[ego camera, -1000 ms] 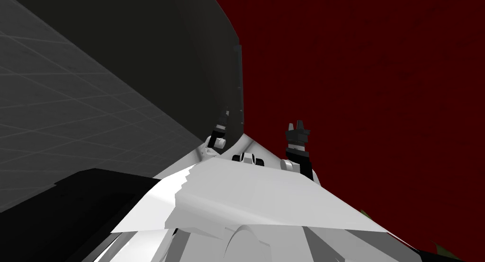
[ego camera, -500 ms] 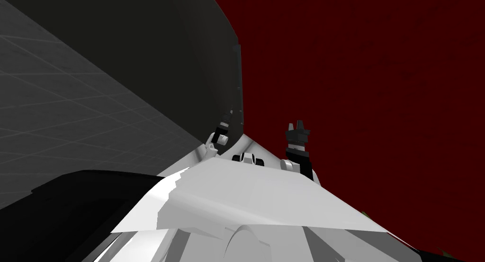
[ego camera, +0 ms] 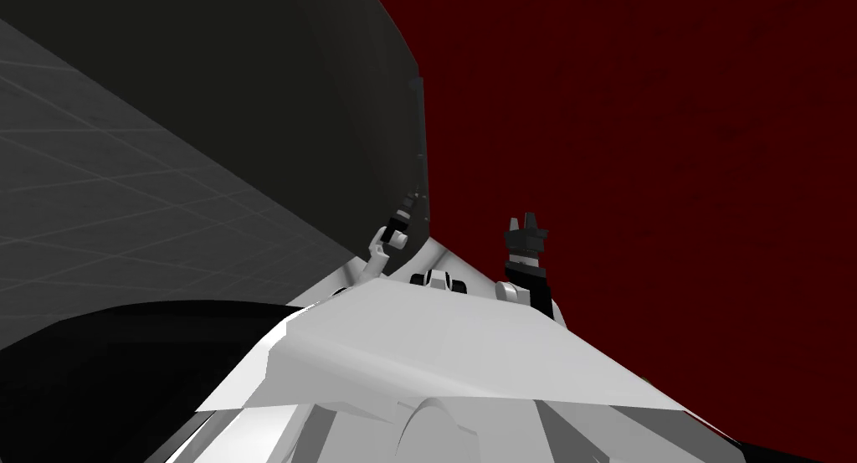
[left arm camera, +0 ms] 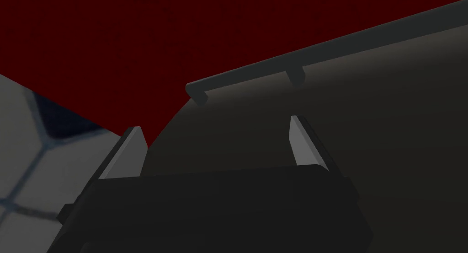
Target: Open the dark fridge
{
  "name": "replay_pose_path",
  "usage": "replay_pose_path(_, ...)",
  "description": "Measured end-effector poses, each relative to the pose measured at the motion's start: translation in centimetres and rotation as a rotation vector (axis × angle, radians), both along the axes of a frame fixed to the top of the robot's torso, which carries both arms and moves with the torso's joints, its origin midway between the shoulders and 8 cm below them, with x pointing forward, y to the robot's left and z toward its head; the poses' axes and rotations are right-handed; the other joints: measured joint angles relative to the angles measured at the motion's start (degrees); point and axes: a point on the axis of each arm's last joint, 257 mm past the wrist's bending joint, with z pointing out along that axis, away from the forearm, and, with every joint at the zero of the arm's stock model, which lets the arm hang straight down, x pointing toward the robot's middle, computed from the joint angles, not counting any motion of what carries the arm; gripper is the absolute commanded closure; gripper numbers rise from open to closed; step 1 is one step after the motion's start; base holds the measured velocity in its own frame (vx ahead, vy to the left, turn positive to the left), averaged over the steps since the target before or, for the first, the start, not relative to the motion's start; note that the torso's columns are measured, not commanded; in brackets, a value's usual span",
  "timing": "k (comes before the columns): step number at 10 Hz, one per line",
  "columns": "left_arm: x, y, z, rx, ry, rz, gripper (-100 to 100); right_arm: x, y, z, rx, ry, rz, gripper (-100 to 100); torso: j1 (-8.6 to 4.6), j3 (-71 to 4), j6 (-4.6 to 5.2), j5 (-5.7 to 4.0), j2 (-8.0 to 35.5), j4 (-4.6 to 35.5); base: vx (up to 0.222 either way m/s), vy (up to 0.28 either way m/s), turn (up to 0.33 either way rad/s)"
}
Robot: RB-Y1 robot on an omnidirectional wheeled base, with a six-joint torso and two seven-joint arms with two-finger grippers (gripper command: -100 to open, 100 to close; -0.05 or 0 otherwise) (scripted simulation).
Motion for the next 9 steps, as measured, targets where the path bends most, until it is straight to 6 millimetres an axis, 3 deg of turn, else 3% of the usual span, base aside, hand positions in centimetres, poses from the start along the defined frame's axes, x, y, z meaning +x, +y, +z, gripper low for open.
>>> replay_pose_path(9, 6.3, -3.5, -1.0, 0.096, 0.107, -0.050, -100, 0.0, 0.0, 0.0, 0.000, 0.000, 0.000, 0, 0.01, 0.0, 0.01, 0.00, -0.1, 0.0, 0.027, -0.006, -0.009)
